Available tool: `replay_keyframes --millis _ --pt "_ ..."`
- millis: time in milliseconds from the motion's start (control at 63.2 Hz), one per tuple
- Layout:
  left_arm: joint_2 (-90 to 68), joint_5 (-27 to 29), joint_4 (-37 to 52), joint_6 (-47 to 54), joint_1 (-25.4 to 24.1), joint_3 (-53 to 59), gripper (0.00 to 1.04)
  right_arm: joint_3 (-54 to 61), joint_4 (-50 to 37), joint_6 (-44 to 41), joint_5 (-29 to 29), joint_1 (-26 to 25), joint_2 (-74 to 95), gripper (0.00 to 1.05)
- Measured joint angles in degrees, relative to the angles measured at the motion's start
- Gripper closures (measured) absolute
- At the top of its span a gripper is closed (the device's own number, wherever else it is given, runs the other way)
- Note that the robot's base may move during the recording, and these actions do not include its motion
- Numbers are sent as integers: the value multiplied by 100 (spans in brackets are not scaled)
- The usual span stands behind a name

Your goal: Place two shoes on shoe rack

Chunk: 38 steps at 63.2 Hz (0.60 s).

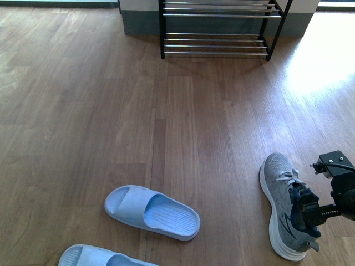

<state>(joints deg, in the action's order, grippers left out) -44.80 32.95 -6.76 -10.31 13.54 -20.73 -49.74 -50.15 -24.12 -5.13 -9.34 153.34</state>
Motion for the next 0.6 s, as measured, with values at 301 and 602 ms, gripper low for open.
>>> replay_keyframes --millis 301,602 --pt "0 0 0 0 0 0 104 -133 9 -101 -98 -166 190 9" --pt "0 0 0 0 0 0 104 -245 127 63 -109 -177 304 14"
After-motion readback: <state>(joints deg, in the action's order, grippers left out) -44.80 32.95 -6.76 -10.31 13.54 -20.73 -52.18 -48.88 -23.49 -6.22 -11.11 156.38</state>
